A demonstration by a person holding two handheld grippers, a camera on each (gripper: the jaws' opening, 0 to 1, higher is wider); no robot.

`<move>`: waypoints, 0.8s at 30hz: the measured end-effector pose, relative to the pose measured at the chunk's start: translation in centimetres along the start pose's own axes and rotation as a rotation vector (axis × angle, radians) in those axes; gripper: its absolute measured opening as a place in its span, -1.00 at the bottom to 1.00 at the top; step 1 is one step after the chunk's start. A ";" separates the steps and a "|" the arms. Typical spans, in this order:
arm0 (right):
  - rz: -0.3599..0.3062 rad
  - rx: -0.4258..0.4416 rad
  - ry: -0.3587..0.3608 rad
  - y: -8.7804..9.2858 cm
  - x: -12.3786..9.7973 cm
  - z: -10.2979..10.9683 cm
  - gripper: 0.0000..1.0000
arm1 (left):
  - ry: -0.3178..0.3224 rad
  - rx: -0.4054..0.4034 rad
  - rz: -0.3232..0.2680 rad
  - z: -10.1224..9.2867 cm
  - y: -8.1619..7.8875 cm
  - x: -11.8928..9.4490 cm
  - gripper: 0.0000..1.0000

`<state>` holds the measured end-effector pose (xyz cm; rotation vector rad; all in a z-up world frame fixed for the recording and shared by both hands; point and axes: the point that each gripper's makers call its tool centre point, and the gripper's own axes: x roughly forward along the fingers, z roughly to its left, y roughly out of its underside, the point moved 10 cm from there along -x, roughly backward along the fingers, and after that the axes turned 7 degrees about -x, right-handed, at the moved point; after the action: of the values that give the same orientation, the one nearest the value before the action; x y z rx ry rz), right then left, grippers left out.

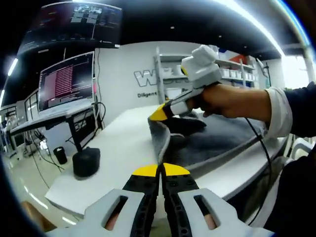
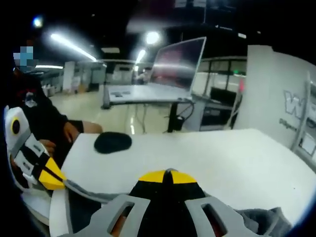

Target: Open the folded towel by lifting each exposed corner and separating the folded layers until the towel lies flat within the target outline without major curled edges

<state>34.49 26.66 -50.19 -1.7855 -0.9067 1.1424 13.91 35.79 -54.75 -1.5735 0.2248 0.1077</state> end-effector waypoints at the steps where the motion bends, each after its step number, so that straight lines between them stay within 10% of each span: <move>1: 0.001 -0.002 -0.001 0.0 0.2 0.1 -1.00 | 0.000 -0.002 0.002 0.0 0.1 0.0 -0.97; 24: 0.040 0.010 -0.042 2.2 2.5 1.7 -1.00 | 0.003 -0.008 0.061 0.3 1.5 -0.1 -0.97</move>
<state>34.07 28.34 -53.44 -1.7850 -0.8917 1.2117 13.47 36.13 -56.23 -1.5757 0.2751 0.1539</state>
